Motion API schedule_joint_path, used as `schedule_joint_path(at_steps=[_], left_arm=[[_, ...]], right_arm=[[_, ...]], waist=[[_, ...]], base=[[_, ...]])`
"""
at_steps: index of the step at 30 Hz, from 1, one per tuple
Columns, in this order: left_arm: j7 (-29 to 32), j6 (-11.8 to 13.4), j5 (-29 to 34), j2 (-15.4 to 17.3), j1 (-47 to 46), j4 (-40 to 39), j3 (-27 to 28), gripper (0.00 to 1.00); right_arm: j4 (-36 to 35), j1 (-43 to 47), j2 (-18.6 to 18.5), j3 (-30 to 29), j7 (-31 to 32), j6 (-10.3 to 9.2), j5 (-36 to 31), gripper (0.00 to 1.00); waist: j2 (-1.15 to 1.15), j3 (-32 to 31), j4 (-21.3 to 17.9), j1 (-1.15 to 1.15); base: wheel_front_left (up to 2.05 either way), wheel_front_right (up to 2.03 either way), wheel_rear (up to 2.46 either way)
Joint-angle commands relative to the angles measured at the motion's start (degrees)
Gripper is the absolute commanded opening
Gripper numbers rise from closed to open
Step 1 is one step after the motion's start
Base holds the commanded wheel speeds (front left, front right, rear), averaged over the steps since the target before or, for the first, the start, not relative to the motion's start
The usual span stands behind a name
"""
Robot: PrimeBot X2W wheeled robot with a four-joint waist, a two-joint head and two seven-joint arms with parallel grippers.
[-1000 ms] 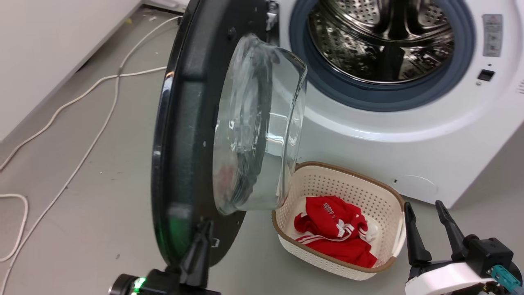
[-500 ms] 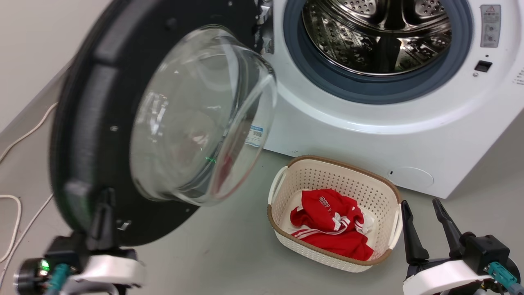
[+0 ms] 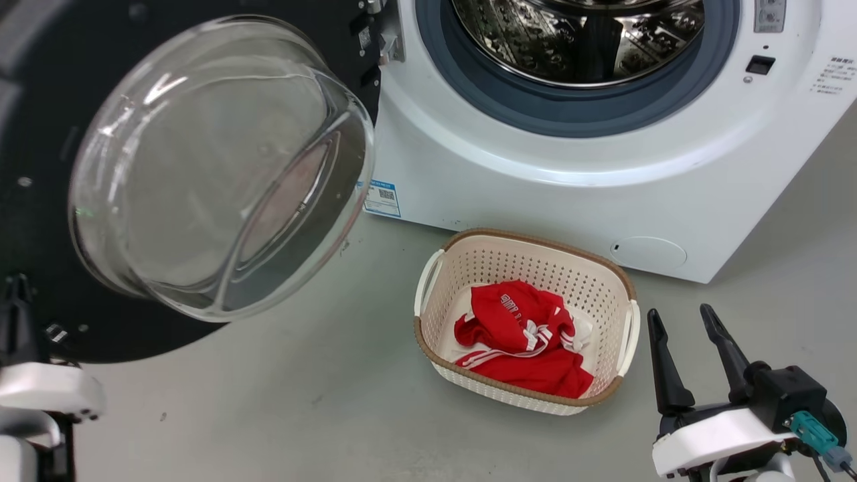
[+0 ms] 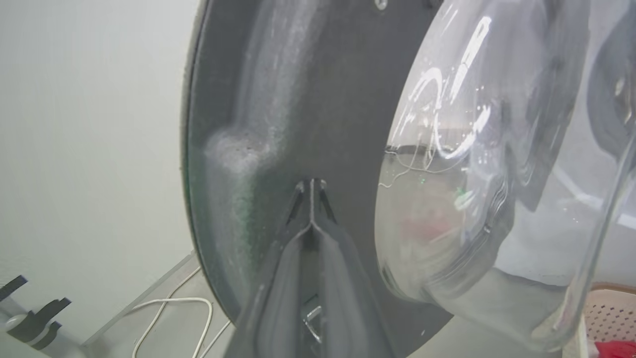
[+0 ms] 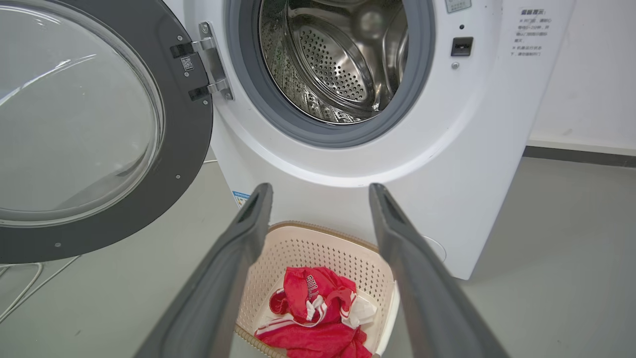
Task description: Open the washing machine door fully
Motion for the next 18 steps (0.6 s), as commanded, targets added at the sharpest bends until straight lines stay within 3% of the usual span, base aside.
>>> schedule_joint_path(at_steps=[1,10,18], left_arm=[[-0.04,-0.11,-0.30,1.12,-1.75,1.75,0.93,0.00],[-0.04,-3.73,-1.50,4.87,-9.00,13.92,4.10,0.00],[-0.04,-4.42,0.38,0.52,-4.91,11.56,6.99,0.00]], right_arm=[[-0.31,-0.91,0.04,0.21,0.04,-0.02,-0.24,1.00],[0.16,-1.74,0.04,1.04,0.16,-0.03,-0.15,1.00],[1.30,-0.68,0.04,1.24,-0.63,-0.03,1.16,1.00]], waist=[[0.00,0.64,-0.36,0.00],[0.00,1.23,-1.46,0.00],[0.00,-1.05,-2.43,0.00]], base=[[0.00,0.00,0.00],[0.00,0.00,0.00],[0.00,0.00,0.00]])
